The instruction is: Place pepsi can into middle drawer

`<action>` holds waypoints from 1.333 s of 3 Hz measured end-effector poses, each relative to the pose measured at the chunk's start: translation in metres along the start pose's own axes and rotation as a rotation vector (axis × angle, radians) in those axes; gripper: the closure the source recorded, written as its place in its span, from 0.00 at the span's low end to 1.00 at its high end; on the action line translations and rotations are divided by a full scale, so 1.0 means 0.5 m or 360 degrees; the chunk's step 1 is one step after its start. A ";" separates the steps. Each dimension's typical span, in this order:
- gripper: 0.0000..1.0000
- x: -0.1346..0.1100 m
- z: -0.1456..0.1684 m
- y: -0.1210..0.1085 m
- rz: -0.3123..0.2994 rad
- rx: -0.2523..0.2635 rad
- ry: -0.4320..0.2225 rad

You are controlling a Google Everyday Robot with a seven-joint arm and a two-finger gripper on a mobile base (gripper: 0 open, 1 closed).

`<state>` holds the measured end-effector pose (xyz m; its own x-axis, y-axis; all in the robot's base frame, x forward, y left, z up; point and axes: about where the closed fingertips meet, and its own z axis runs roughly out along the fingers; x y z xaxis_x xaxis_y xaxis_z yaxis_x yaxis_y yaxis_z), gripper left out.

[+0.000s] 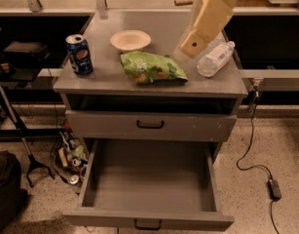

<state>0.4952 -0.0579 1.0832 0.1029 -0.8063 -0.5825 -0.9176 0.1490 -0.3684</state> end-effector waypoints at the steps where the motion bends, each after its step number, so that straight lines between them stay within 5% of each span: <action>1: 0.00 -0.031 0.090 0.014 0.0024 -0.0100 -0.0094; 2: 0.00 -0.073 0.200 0.011 0.0088 -0.0148 -0.0164; 4: 0.00 -0.138 0.369 -0.029 0.0376 -0.0039 -0.0158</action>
Offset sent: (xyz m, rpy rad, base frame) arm 0.0625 0.1461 -0.0905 0.1814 0.1535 0.0384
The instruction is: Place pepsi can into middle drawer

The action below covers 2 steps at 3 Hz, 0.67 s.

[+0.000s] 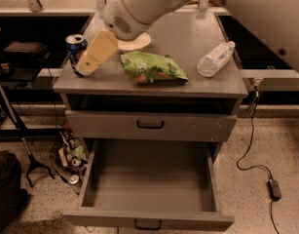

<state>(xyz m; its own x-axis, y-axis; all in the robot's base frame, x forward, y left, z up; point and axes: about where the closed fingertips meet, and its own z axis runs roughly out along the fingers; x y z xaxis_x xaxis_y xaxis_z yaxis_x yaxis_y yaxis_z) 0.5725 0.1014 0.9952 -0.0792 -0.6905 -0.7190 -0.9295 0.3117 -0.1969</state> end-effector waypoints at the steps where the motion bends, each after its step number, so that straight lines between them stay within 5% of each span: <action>1: 0.00 -0.015 0.078 -0.012 0.0116 0.0084 0.0056; 2: 0.00 -0.020 0.083 -0.011 0.0219 0.0094 0.0060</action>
Offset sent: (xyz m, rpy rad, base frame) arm 0.0182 0.0260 -0.0174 -0.0104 0.0177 -0.0810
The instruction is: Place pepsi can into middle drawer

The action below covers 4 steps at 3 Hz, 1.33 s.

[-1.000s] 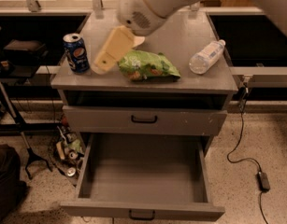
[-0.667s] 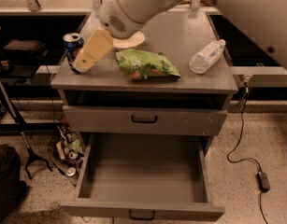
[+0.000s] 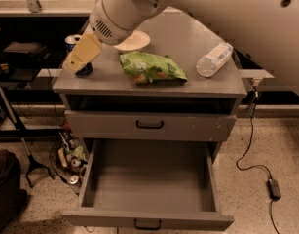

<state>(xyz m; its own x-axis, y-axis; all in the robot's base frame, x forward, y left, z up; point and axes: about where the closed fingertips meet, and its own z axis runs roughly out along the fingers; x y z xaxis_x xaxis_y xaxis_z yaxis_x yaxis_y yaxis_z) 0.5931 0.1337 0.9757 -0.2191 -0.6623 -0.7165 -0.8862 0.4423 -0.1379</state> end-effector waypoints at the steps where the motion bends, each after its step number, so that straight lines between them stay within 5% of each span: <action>1: 0.00 0.000 0.000 0.000 0.0000 0.0000 0.0000; 4: 0.00 -0.020 0.124 -0.004 0.0126 0.0054 -0.0066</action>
Offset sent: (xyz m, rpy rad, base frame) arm 0.0088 0.0085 -0.0194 0.0340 0.0244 -0.0688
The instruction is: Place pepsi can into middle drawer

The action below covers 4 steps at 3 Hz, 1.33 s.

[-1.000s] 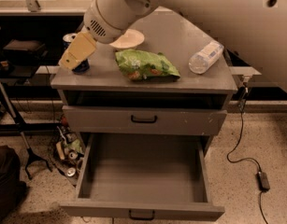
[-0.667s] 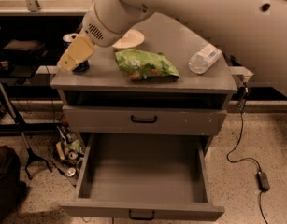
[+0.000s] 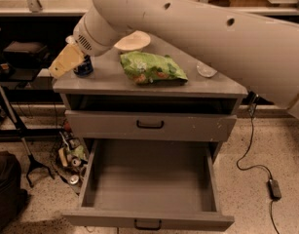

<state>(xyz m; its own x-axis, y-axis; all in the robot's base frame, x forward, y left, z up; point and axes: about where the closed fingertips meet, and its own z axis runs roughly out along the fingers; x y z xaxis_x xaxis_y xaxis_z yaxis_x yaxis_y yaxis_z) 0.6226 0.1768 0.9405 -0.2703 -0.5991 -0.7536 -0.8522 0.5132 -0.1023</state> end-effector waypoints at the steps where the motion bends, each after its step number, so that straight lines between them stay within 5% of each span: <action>1: 0.00 -0.006 0.044 -0.020 0.0062 0.0081 -0.0014; 4: 0.00 0.020 0.133 -0.140 0.0279 0.0389 0.0055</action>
Offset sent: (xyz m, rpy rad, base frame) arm 0.0773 0.0050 -0.0416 -0.0029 -0.0284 -0.2697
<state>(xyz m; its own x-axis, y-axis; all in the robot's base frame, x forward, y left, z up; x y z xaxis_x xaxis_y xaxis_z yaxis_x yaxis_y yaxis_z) 0.7092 0.1757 0.8971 -0.4225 -0.5069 -0.7513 -0.6590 0.7409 -0.1292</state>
